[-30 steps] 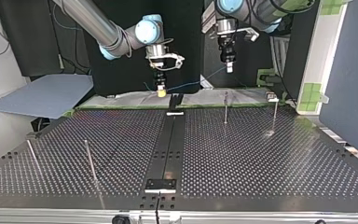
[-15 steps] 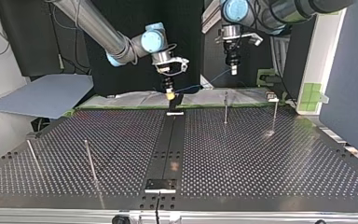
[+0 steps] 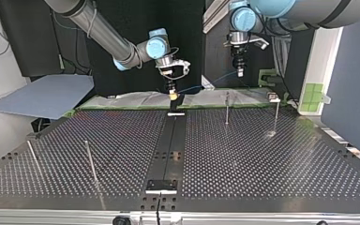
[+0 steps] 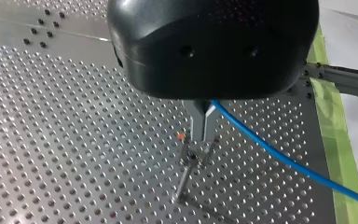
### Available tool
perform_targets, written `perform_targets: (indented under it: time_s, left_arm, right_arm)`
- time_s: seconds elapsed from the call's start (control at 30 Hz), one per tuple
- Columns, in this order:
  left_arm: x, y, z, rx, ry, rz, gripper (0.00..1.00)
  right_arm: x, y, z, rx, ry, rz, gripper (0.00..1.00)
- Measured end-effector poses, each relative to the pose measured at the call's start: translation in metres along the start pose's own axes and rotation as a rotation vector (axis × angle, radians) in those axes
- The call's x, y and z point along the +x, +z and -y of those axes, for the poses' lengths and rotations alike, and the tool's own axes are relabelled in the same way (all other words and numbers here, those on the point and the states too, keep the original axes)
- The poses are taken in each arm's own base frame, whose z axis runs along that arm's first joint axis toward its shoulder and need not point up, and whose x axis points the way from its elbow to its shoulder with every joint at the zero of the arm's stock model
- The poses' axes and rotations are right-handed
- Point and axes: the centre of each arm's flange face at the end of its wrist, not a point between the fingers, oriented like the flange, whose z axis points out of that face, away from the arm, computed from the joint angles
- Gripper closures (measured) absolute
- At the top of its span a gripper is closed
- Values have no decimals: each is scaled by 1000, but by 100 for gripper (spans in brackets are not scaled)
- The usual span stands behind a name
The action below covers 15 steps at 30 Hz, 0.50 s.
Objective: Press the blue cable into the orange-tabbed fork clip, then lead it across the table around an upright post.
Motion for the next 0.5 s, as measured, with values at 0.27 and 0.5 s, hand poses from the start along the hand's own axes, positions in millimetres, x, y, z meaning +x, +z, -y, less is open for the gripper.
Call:
perform_targets:
  time_s: [0.27,0.5]
  left_arm:
    - [15,36,-8,14,-64,-10,100]
    - [32,52,-8,29,-81,-31,100]
  right_arm:
    - [-29,0,-11,-15,-10,47,100]
    - [-29,4,-20,-28,-11,49,100]
